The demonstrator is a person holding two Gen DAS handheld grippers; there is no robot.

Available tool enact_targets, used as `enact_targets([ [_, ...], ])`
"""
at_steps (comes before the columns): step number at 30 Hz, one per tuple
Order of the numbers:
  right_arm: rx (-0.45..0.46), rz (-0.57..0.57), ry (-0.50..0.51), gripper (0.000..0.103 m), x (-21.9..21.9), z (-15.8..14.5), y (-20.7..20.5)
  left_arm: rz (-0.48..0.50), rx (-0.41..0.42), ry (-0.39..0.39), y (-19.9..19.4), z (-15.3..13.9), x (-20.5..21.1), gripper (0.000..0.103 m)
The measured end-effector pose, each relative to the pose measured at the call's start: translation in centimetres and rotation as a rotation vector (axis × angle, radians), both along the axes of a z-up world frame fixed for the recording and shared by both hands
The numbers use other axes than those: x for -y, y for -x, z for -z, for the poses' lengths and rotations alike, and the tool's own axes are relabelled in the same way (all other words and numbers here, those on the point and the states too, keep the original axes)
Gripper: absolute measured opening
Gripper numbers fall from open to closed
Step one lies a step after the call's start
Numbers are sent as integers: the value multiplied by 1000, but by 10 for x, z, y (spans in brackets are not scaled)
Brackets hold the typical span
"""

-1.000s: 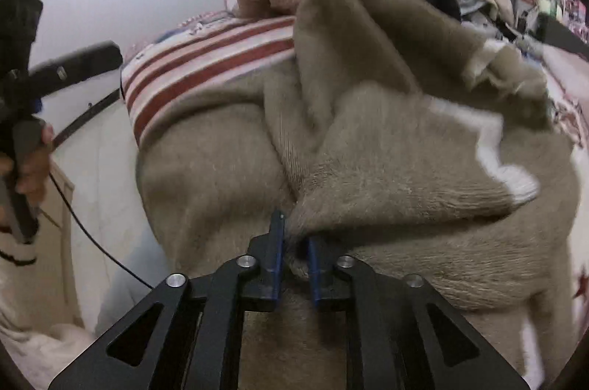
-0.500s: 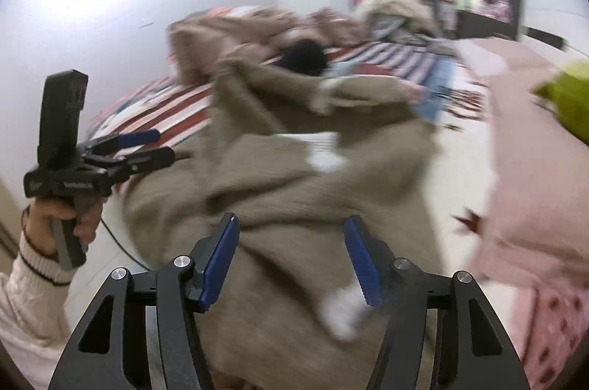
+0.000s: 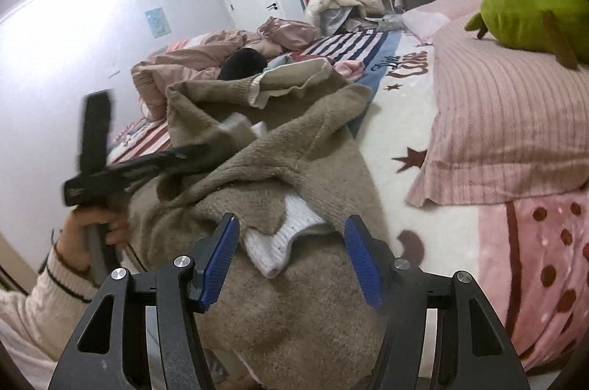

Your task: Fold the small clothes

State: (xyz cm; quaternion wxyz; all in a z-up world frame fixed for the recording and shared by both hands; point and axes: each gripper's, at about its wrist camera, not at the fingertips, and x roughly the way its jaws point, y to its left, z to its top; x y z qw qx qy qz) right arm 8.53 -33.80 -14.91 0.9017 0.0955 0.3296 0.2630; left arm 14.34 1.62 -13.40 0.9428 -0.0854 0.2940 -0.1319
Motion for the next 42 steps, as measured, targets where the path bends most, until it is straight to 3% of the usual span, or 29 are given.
enact_targets([
  [4, -14, 17, -41, 56, 1, 5, 0, -134, 2, 66, 31, 3, -53, 12],
  [8, -45, 29, -60, 56, 0, 13, 0, -210, -83, 55, 54, 26, -95, 18],
  [11, -88, 40, -50, 56, -1, 23, 0, -225, -138, 39, 67, 45, -116, 35],
  [12, -99, 46, -37, 56, 0, 26, 1, -234, -135, 33, 71, 48, -123, 47],
  [13, -107, 54, -25, 56, 1, 27, 3, -249, -117, 29, 77, 46, -134, 66],
  [15, -123, 68, -7, 56, 7, 30, 7, -253, -78, 30, 87, 40, -151, 85],
  [17, -148, 73, 19, 57, 14, 35, 10, -246, -57, 35, 91, 36, -164, 87],
  [19, -181, 63, 51, 59, 20, 43, 13, -206, -87, 29, 82, 39, -178, 95],
  [24, -189, 66, 86, 60, 24, 47, 23, -120, -177, 3, 55, 60, -187, 94],
  [27, -195, 121, 151, 70, 28, 50, 27, -69, -213, 0, 46, 71, -181, 94],
  [30, -219, 80, 49, 72, 36, 59, 26, -56, -228, -60, 37, 82, -165, 94],
  [32, -215, -5, -19, 68, 30, 62, 22, -54, -225, -94, 34, 81, -153, 94],
  [35, -222, -71, -64, 67, 12, 69, 11, -52, -232, -90, 29, 79, -140, 93],
  [36, -217, -81, -68, 64, 6, 70, 9, -52, -235, -109, 28, 79, -135, 88],
  [38, -221, -111, -80, 41, -6, 69, 4, -44, -233, -128, 31, 77, -127, 75],
  [39, -237, -126, -87, 22, -12, 71, 1, -35, -234, -122, 34, 75, -124, 62],
  [40, -250, -141, -94, 19, -18, 71, -3, -27, -236, -115, 36, 72, -122, 51],
  [41, -250, -158, -100, 19, -22, 71, -3, -24, -239, -114, 38, 71, -120, 46],
  [42, -244, -168, -116, 17, -26, 69, -3, -21, -245, -114, 41, 69, -120, 31],
])
